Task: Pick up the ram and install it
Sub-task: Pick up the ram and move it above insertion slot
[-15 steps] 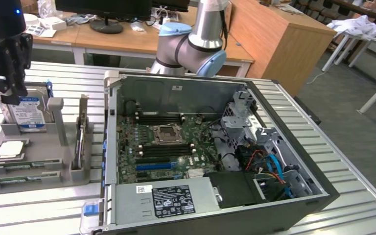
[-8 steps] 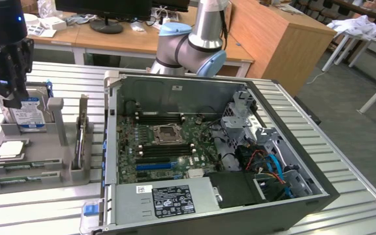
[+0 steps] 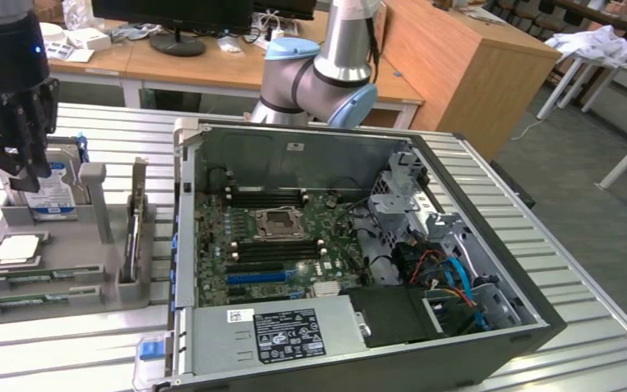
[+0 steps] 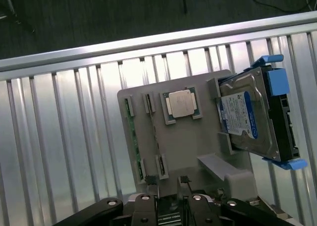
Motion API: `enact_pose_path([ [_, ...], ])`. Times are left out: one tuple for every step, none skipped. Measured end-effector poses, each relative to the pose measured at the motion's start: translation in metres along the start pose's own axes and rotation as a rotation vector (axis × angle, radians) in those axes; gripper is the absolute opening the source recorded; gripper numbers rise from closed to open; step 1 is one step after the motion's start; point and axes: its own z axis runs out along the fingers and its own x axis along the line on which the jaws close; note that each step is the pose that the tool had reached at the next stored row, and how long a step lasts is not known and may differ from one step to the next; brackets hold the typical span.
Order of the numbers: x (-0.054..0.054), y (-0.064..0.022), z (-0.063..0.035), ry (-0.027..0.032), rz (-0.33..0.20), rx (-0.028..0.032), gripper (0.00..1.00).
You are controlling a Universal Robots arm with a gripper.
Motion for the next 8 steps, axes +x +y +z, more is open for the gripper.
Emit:
enact_pose_path([
  [0.0,-0.0001,0.0018,0.0001,-0.001,-0.0001,0.3],
  [0.001,-0.0002,0.0035,0.0002,-0.003,-0.0002,0.3],
  [0.001,-0.0004,0.0053,0.0003,-0.004,-0.0003,0.3],
  [0.001,-0.0005,0.0072,0.0004,-0.006,-0.0003,0.3],
  [0.002,-0.0006,0.009,0.0005,-0.008,-0.0003,0.3],
  [0.002,-0.0008,0.0108,0.0006,-0.01,-0.0004,0.3],
  [0.003,-0.0009,0.0125,0.0006,-0.012,-0.0005,0.3],
  [0.003,-0.0011,0.0144,0.0006,-0.014,-0.0004,0.3],
])
